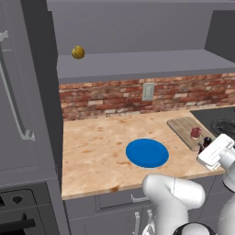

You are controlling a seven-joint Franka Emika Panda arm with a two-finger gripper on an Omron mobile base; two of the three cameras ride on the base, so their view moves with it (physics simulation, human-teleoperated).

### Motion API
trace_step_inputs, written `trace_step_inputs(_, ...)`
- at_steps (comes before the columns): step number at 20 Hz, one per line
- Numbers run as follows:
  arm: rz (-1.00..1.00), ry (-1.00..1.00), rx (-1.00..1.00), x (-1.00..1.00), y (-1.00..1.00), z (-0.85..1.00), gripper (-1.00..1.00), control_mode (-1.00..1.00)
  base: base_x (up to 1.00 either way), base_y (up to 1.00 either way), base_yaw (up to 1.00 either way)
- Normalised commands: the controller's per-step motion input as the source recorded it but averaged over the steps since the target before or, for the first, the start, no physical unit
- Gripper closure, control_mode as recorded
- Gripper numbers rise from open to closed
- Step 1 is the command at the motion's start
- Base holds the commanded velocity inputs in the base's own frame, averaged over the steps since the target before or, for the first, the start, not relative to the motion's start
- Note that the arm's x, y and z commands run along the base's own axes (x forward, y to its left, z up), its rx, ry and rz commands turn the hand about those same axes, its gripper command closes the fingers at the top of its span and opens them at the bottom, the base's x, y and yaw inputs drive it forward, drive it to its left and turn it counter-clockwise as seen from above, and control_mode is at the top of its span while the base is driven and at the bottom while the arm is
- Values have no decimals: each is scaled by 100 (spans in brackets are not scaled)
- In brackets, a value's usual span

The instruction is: Pick the steak from the plate and place it on the cutting board. Then pick the condiment bottle from the cabinet and place it next to the cutting board.

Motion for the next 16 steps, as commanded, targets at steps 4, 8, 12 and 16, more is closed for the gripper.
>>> trace_step_inputs(4, 0, 0, -3, 13, -3, -34, 100, -100, 0, 0, 0)
trace_step_inputs(8, 0, 0, -2, 14, -1, -42, 100, -100, 0, 0, 0)
trace_step_inputs(12, 0, 0, -1, 16, -2, -37, 100, -100, 0, 0, 0)
trace_step_inputs(16, 0, 0, 0, 21, -4, -25, 100, -100, 0, 0, 0)
